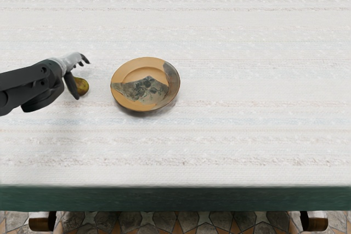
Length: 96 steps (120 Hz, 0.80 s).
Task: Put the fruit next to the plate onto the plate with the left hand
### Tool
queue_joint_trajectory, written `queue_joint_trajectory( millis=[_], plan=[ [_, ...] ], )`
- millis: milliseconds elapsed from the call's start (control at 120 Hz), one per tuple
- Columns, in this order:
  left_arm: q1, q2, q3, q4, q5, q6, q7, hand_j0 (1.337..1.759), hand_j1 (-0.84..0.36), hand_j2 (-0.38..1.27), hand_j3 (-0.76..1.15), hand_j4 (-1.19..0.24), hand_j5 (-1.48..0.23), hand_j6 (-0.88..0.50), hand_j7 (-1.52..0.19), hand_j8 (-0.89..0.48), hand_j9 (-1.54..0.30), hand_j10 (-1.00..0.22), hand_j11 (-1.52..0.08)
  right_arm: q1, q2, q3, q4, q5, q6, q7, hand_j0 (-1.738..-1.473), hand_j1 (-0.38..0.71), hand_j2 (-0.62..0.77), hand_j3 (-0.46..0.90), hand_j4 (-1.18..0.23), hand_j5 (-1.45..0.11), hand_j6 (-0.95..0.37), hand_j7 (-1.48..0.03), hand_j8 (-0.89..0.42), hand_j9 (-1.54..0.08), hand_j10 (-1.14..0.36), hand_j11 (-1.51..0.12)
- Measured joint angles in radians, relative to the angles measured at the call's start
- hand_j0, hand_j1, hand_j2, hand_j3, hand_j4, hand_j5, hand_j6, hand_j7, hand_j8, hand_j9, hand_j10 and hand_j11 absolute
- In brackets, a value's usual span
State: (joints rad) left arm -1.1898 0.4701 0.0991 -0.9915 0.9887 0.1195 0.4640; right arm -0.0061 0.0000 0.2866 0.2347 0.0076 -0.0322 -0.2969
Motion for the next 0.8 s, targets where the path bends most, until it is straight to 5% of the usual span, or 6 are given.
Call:
queue_joint_trajectory(
  millis=[800],
  plan=[
    [-0.011, -0.012, -0.002, -0.019, -0.011, -0.013, 0.048, 1.657, -0.19, 0.09, 0.00, -0.46, -0.61, -0.46, -0.60, -0.46, -0.60, -0.46, -0.60, 0.000, 0.000, 0.000, 0.000, 0.000, 0.000, 0.000, -1.658, -0.35, 0.00, 0.00, 0.00, 0.00, 0.00, 0.00, 0.00, 0.00, 0.00, 0.00]
  ],
)
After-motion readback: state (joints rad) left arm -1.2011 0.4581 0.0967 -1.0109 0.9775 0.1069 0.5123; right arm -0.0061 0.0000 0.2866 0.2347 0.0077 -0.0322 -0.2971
